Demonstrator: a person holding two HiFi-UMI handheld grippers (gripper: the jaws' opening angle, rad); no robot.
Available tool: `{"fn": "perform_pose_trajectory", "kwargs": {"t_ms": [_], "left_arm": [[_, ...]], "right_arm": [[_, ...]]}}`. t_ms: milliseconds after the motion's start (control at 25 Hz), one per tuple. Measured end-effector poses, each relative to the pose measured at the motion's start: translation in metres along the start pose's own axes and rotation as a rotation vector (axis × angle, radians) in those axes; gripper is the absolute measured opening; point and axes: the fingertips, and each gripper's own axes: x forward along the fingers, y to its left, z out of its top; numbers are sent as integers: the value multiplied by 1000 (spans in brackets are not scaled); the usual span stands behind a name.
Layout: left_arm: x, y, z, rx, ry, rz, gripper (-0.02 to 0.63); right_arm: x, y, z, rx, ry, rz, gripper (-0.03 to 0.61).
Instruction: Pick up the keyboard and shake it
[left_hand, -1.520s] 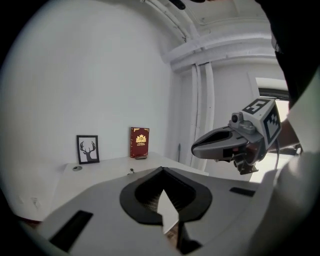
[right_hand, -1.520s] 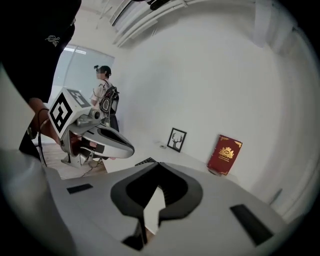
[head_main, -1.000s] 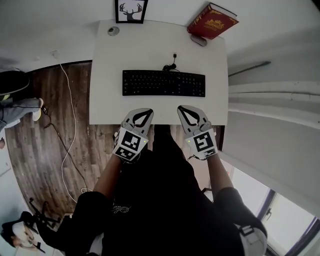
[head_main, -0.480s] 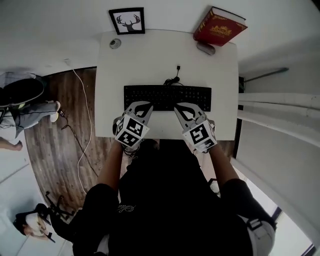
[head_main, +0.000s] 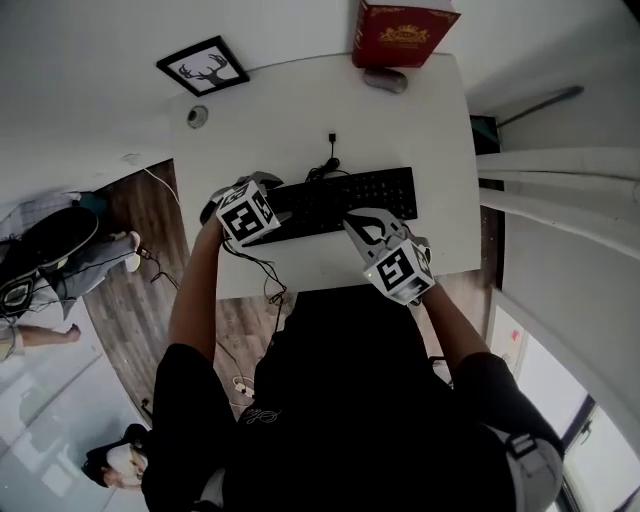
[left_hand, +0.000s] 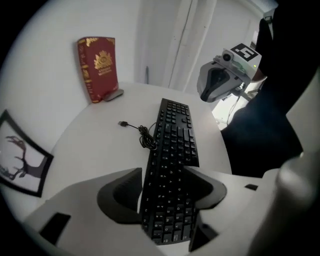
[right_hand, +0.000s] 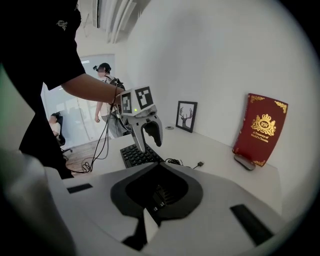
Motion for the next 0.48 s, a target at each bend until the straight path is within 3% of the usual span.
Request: {"fn": "perform_pose_trajectory", "kwargs": {"t_ms": [120,240,480], "left_arm": [[19,-2,-7,57,124,-140,256],[33,6,-11,98,214,-179,256],[51,8,-14,61,263,-254,256]], "right_arm": [[-3,-5,-4,17,-4,-2,21],[-5,-10,-8,32,-8,-11,21],[-7,-19,-11,47,-11,-21,21]]}}
